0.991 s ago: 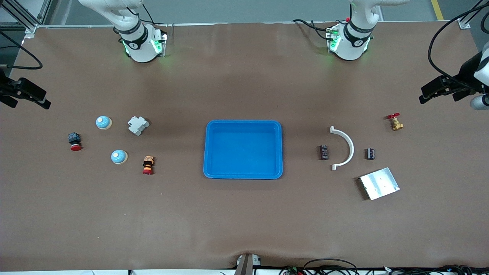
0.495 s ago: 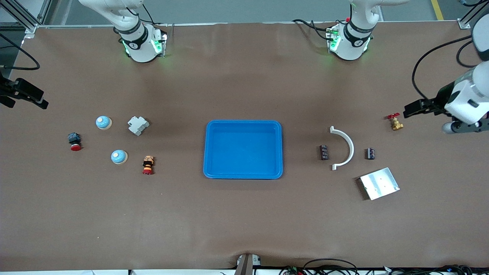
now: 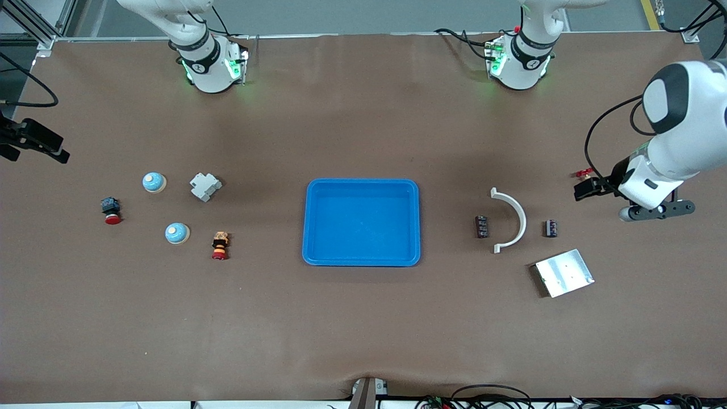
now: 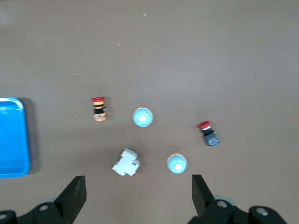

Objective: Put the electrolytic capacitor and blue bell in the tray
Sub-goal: 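Reach the left gripper toward the black capacitor beside the white arc, then grasp the capacitor with the left gripper while the right gripper reaches the bell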

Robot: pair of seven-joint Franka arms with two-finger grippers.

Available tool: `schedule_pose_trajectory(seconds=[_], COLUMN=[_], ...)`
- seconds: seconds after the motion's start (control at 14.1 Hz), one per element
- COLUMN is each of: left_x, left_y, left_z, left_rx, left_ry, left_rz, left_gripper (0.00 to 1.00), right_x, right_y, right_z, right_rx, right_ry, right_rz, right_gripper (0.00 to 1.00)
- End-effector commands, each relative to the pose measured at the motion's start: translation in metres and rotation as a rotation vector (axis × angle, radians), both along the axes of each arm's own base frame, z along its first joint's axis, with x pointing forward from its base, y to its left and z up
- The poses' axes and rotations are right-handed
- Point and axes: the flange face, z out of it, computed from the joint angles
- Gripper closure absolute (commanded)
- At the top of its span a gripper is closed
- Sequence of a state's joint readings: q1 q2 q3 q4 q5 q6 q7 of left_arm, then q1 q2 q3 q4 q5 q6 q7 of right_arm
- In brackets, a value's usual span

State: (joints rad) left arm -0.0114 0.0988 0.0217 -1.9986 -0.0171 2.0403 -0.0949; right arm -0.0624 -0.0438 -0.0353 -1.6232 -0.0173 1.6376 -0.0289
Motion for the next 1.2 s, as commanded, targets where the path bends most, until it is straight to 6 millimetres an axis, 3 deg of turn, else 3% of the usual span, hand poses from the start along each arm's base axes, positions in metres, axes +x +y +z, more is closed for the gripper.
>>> schedule_pose_trajectory(seconds=[0.0,0.21,0.42,0.85,1.13], left_x=[0.007,0.016,0.027,0.053,0.06], left_y=[0.0,-0.005,-0.007,-0.008,-0.011], left_z=[-0.031,-0.06,-0.089,-0.123,-0.156], left_rx=[-0.001,0.0,0.003,0.005,0.01], left_ry=[0.015,0.024,0.042,0.063,0.019], left_rz=[-0.002,-0.009,-0.018,-0.136,-0.174], left_gripper=[0.0,0.0,0.0,0.0,0.0], right_x=[-0.005,-0.006,-0.007,0.004,0.027], right_y=[-0.005,-0.019,-0.029,-0.031,-0.027], right_z=[0.0,-0.014,-0.048,-0.115,-0.158], right_rx=[-0.027,-0.024,0.011,0.025,0.025], right_ry=[0.009,0.034,0.062,-0.013,0.001], right_rz=[0.014,-0.013,-0.038,-0.048,-0.051], right_gripper=[0.0,0.0,0.0,0.0,0.0])
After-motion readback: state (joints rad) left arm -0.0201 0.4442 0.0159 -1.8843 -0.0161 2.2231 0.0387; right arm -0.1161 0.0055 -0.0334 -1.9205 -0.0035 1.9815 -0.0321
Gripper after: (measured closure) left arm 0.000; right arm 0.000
